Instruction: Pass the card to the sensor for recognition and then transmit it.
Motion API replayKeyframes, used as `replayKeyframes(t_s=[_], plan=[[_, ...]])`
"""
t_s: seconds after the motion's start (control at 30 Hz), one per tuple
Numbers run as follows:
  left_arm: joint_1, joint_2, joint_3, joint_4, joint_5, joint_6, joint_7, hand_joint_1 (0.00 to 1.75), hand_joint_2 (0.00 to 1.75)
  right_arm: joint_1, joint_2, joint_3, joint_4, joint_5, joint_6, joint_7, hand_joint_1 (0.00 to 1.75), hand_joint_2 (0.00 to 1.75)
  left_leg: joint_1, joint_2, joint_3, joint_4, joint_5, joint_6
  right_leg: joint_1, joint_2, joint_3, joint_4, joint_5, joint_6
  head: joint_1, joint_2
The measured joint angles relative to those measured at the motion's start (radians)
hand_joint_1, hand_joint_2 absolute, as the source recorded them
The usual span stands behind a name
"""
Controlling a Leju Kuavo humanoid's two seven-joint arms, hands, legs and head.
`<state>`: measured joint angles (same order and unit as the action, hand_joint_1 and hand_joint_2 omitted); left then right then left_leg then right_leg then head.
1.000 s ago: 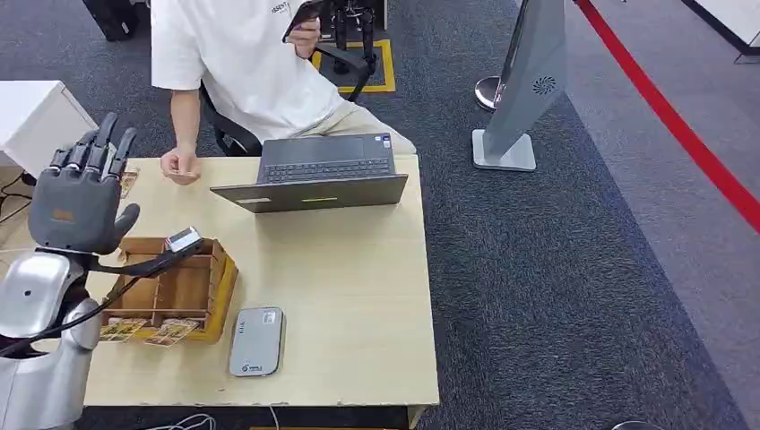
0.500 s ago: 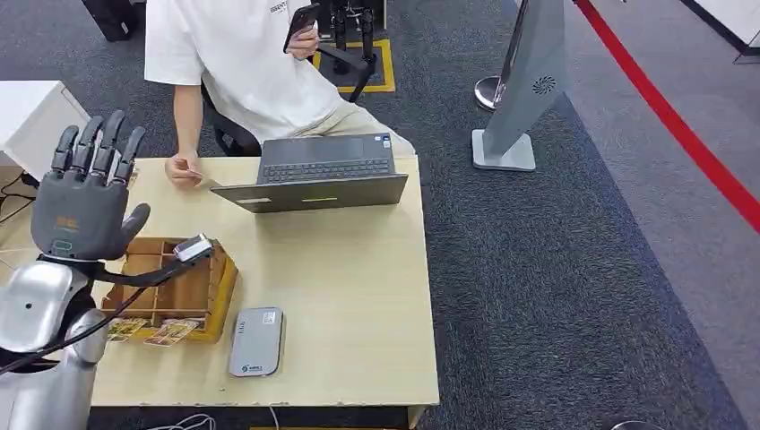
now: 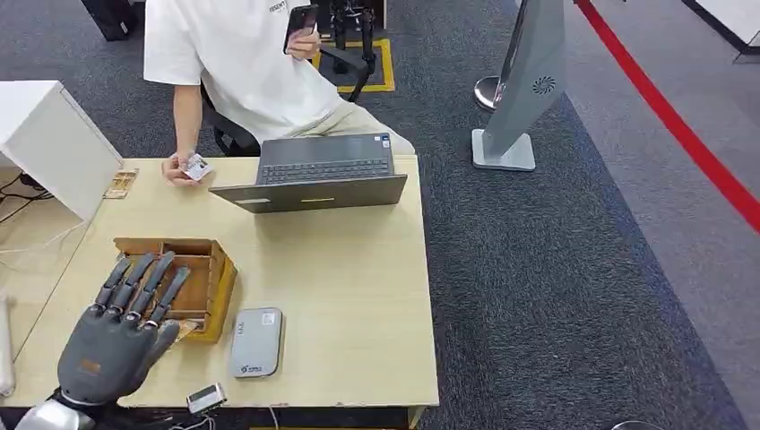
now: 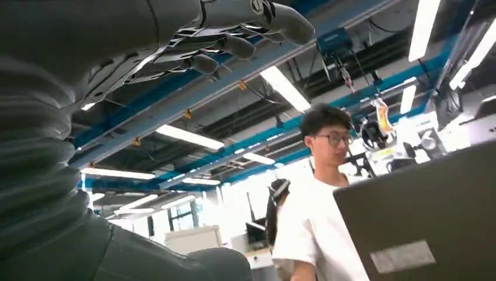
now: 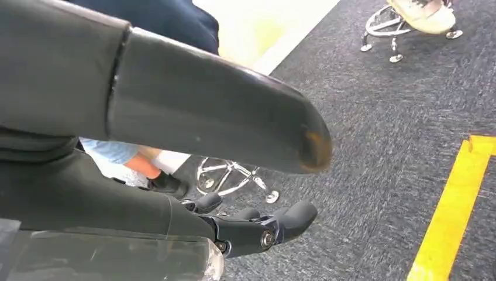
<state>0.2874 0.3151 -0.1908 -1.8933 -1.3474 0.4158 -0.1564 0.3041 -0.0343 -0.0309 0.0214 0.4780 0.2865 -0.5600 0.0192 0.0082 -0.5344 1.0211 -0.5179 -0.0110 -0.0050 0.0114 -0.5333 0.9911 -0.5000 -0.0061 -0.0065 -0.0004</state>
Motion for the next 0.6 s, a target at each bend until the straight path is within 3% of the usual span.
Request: replayKeyframes(t_s=[0.27,0.6], plan=[[0.090,0.053,-0.048,0.002,0.028,0.047,0.062,0.00,1.75,0.000,0.004,-0.014,0.000,-0.003,0.000,-0.006,0.00,0.00,0.000,-0.001,0.000,0.000,0.000,0.000,0.000,-0.001,0.001,0.000,0.001,0.000,0.000,0.000],[0.123,0.100,-0.035,0.061,0.026,0.081,0.106,0.00,1.75,-0.003,0.004,-0.016,0.000,-0.003,-0.001,-0.003,0.00,0.00,0.000,-0.002,0.000,0.000,0.000,0.000,0.000,-0.003,0.001,0.001,0.000,0.000,0.000,0.000]])
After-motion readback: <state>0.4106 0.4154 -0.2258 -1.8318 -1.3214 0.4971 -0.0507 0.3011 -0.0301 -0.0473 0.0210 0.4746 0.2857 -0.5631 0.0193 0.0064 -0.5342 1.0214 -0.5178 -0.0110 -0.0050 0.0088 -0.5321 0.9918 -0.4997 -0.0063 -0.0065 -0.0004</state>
